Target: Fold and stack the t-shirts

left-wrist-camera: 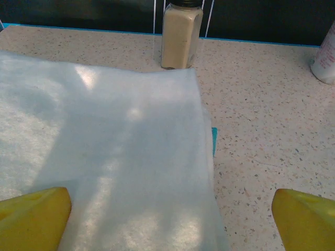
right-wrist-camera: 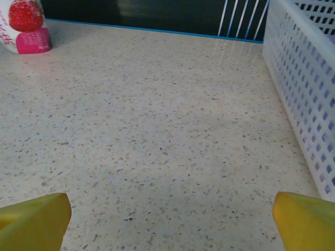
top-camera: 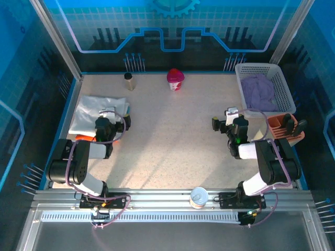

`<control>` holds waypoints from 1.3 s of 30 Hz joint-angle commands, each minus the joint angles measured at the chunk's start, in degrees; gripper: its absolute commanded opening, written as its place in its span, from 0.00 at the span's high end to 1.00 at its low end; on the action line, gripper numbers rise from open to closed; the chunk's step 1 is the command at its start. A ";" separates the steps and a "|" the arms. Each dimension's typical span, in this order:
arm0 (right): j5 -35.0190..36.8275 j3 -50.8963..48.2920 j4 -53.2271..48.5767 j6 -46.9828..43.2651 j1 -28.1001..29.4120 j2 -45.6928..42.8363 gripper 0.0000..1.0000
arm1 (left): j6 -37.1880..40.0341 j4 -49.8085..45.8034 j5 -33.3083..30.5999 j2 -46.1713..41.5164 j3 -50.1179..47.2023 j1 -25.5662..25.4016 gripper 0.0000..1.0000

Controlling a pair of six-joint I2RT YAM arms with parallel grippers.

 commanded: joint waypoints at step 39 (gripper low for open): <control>9.86 18.50 -37.85 7.65 2.51 -9.66 0.00 | 6.08 -19.59 -9.72 -9.31 7.52 -7.91 0.01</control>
